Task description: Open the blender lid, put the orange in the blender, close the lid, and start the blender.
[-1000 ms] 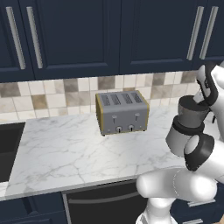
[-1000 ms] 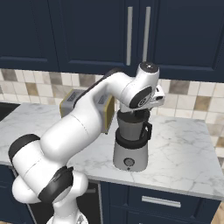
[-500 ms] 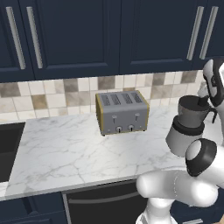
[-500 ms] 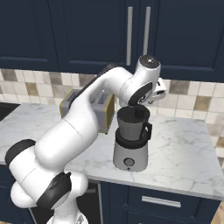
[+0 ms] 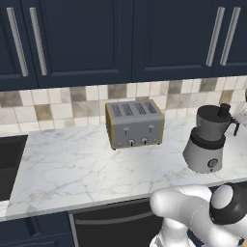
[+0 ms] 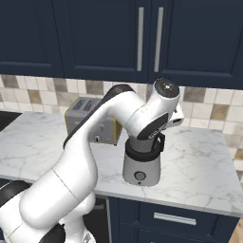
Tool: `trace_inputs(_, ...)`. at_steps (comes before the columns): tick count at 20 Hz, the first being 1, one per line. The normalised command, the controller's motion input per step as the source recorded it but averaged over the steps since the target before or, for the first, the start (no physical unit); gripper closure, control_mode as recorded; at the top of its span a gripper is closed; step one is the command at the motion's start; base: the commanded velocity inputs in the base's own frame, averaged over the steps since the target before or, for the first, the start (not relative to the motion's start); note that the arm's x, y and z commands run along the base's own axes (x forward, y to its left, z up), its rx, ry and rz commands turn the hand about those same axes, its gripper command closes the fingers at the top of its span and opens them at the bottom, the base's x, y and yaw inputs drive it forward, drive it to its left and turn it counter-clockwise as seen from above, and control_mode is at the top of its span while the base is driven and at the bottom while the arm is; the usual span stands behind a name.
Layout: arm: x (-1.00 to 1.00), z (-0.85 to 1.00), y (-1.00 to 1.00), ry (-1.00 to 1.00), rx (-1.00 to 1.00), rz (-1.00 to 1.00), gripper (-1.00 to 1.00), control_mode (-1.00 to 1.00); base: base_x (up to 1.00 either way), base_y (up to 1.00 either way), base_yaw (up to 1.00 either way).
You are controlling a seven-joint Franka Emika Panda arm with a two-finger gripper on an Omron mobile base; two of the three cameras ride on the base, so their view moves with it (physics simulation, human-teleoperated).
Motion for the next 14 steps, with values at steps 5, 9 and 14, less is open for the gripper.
trace_inputs(5, -0.4, -1.0, 0.21, 0.0, 0.0, 0.17, -1.0, -1.0, 0.0, 0.0, 0.0)
trace_inputs(9, -0.51, -0.66, -0.04, -0.19, 0.08, 0.13, -1.0, -1.0, 0.0, 0.0, 0.0)
trace_inputs(14, -0.43, -0.52, -0.02, -0.26, 0.09, 0.17, -1.0, -1.0, 0.0, 0.0, 0.0)
